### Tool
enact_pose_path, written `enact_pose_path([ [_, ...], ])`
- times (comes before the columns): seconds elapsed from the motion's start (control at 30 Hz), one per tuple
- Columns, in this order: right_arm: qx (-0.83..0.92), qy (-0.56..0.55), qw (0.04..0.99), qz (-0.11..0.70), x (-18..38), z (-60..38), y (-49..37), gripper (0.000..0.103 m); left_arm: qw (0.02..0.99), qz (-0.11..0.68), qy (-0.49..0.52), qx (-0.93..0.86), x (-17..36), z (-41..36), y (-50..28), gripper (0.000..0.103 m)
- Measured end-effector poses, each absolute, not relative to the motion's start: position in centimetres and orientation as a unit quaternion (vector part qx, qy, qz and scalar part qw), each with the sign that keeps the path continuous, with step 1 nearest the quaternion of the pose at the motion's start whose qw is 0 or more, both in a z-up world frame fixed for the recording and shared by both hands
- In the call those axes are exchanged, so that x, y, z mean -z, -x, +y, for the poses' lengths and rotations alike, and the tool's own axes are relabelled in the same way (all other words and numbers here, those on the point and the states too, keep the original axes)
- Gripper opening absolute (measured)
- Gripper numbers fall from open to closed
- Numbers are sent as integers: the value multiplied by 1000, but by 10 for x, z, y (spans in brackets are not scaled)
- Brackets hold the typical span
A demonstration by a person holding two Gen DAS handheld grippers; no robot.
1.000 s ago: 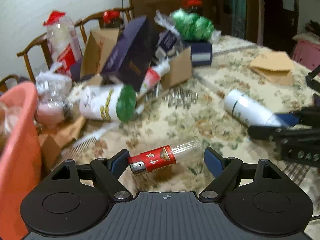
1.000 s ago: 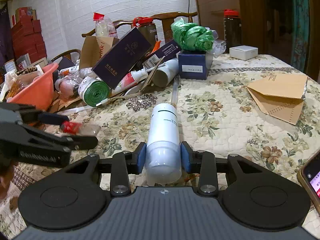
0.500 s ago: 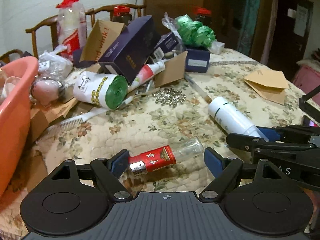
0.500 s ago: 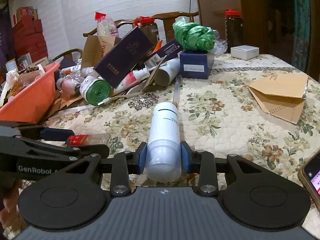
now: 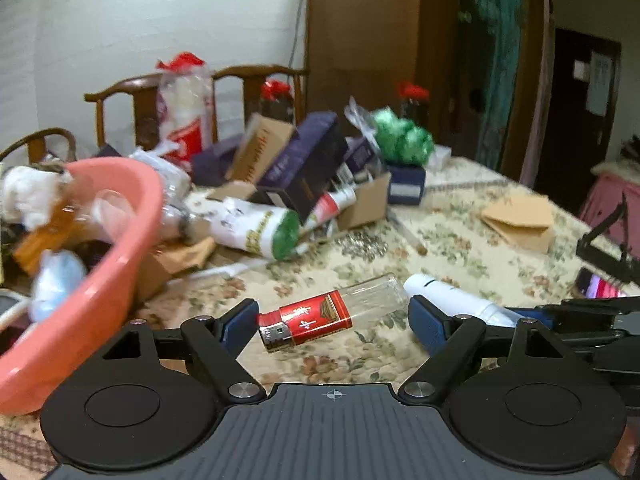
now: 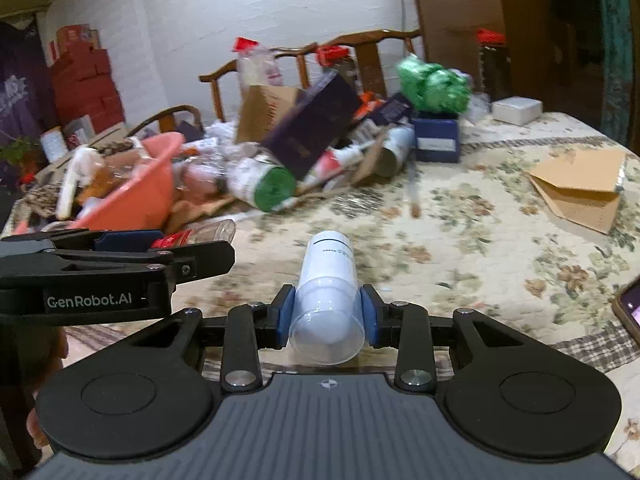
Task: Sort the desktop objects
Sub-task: 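Carry the vial in the left gripper and the bottle in the right gripper over the basin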
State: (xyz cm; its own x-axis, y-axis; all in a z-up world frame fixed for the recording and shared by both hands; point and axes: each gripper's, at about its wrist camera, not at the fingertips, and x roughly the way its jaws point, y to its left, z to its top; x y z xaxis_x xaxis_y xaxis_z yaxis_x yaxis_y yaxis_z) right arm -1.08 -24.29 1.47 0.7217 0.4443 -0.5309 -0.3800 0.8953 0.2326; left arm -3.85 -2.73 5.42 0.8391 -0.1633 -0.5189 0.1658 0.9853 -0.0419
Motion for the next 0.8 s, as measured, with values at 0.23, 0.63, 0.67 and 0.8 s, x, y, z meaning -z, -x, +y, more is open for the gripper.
enact_pose_path([
  [0.23, -272, -40, 924, 265, -56, -210, 29, 39, 974, 216, 9, 67, -96, 10, 67, 82],
  [0.63, -361, 6, 916, 177, -141, -106, 27, 39, 990, 138, 23, -15, -171, 92, 78, 83],
  [0.67, -368, 8, 914, 174, -145, -98, 24, 39, 990, 135, 25, -21, -174, 100, 78, 83],
  [0.8, -385, 15, 908, 165, -157, -67, 16, 39, 989, 129, 44, -47, -182, 131, 76, 84],
])
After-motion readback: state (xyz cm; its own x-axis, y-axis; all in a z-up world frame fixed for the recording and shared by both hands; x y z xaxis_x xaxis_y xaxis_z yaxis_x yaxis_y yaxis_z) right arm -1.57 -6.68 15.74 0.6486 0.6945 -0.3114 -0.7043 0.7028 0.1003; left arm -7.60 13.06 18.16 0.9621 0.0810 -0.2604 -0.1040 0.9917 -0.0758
